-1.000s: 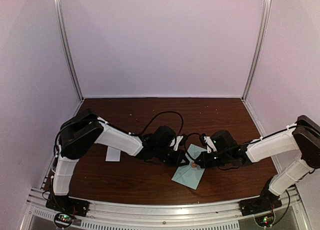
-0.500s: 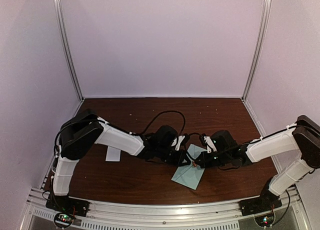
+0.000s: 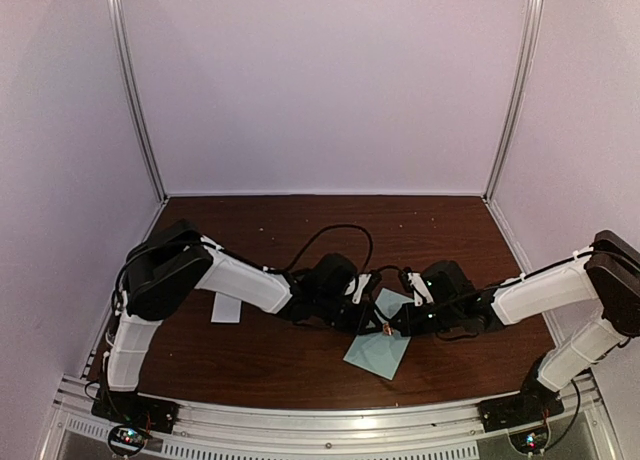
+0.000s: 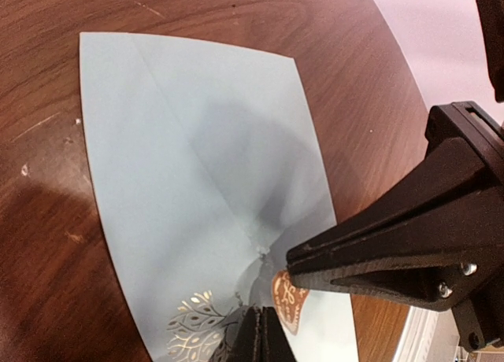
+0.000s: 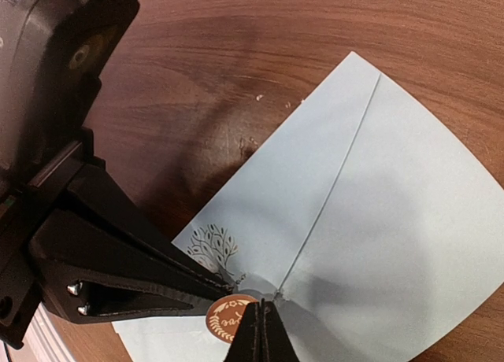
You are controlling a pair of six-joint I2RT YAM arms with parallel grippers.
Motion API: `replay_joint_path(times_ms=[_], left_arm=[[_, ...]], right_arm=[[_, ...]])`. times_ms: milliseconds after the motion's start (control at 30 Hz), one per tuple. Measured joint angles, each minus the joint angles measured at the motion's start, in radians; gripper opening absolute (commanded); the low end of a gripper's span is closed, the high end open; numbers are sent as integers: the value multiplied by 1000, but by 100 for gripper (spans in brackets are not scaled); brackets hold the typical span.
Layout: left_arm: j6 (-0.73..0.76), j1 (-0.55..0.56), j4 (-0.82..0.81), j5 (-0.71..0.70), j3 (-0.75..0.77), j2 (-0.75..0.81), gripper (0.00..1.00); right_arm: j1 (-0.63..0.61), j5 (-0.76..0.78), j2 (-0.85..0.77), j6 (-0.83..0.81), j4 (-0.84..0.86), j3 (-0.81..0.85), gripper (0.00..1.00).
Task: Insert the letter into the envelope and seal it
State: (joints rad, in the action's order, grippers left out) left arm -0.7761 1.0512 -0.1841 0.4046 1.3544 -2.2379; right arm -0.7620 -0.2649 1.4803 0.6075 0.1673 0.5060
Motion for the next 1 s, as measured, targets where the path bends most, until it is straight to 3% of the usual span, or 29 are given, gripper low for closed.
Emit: replay_joint_path(times_ms=[1000], left_arm=[[5,0,24,-5,13,-1,0]], right_arm=[[0,38,6,-7,-29,0,0]])
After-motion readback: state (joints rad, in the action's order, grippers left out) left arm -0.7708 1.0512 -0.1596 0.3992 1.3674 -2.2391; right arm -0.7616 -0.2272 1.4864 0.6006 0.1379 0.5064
